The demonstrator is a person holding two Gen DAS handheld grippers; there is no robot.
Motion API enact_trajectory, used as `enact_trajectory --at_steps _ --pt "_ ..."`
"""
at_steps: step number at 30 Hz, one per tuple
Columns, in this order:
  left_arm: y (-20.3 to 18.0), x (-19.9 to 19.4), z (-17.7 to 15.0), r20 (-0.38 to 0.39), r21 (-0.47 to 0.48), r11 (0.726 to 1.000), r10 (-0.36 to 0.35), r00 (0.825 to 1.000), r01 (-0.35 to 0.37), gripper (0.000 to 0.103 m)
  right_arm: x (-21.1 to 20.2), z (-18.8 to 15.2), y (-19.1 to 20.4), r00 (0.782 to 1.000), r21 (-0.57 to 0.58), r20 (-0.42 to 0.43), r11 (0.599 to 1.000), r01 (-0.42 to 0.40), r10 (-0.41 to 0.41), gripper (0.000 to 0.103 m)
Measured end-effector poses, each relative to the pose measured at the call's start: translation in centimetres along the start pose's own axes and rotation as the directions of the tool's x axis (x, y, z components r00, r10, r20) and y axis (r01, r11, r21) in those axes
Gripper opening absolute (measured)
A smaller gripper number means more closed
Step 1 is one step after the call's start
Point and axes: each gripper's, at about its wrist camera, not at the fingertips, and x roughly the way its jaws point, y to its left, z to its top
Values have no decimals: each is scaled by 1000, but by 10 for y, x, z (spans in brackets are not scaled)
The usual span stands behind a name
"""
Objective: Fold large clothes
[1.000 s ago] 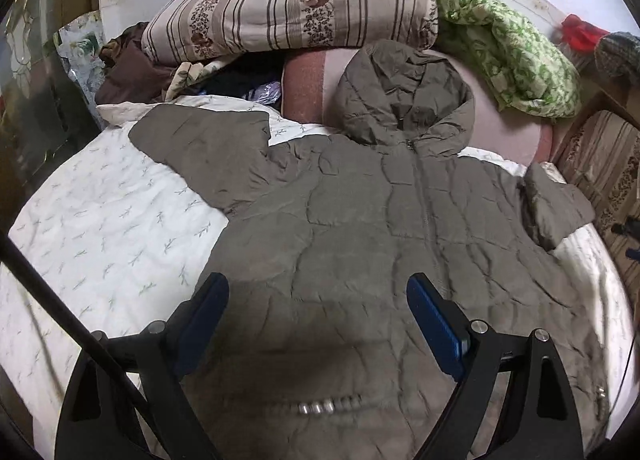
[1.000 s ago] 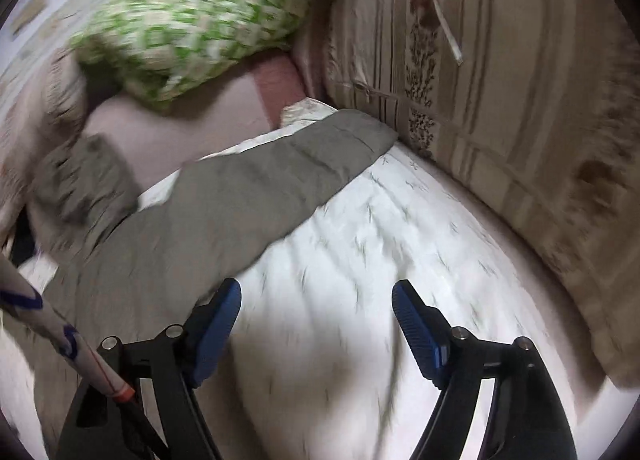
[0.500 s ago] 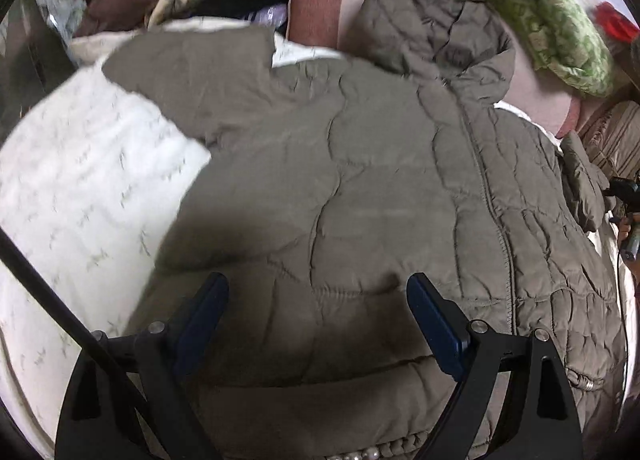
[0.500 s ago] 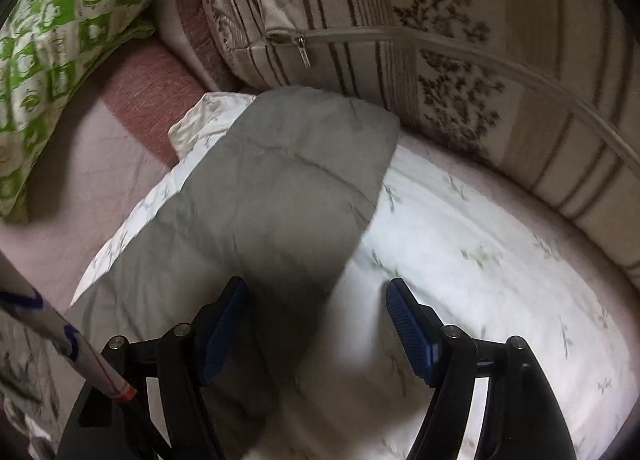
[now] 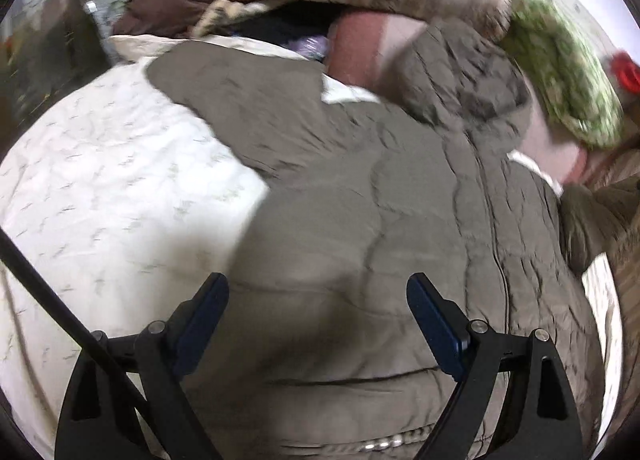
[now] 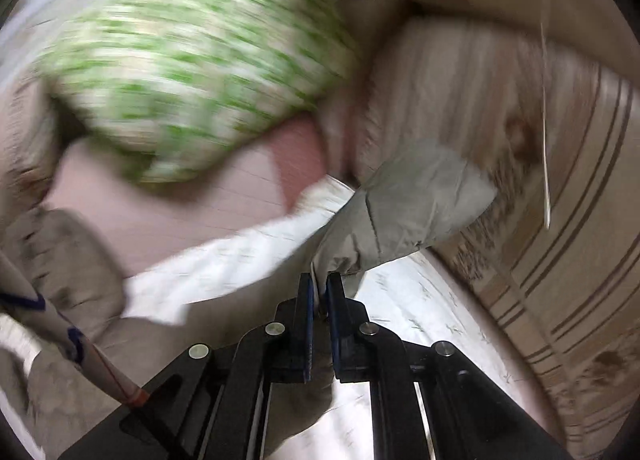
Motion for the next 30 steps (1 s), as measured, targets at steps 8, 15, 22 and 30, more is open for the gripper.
enact_trajectory --at_steps 8,15,22,30 --pt "57 -36 20 117 -120 986 127 985 -113 90 -107 -50 186 977 -290 37 938 -189 208 8" --pt "93 -45 31 135 -209 971 150 979 -120 90 -97 -164 321 923 -416 -164 824 -384 347 8" --pt "106 -37 35 100 -240 963 147 984 -120 90 -24 -265 369 864 -424 -426 785 -452 268 33" --pt "104 -29 30 69 -254 961 134 989 -113 90 -53 -259 344 880 -409 -338 790 -457 334 43"
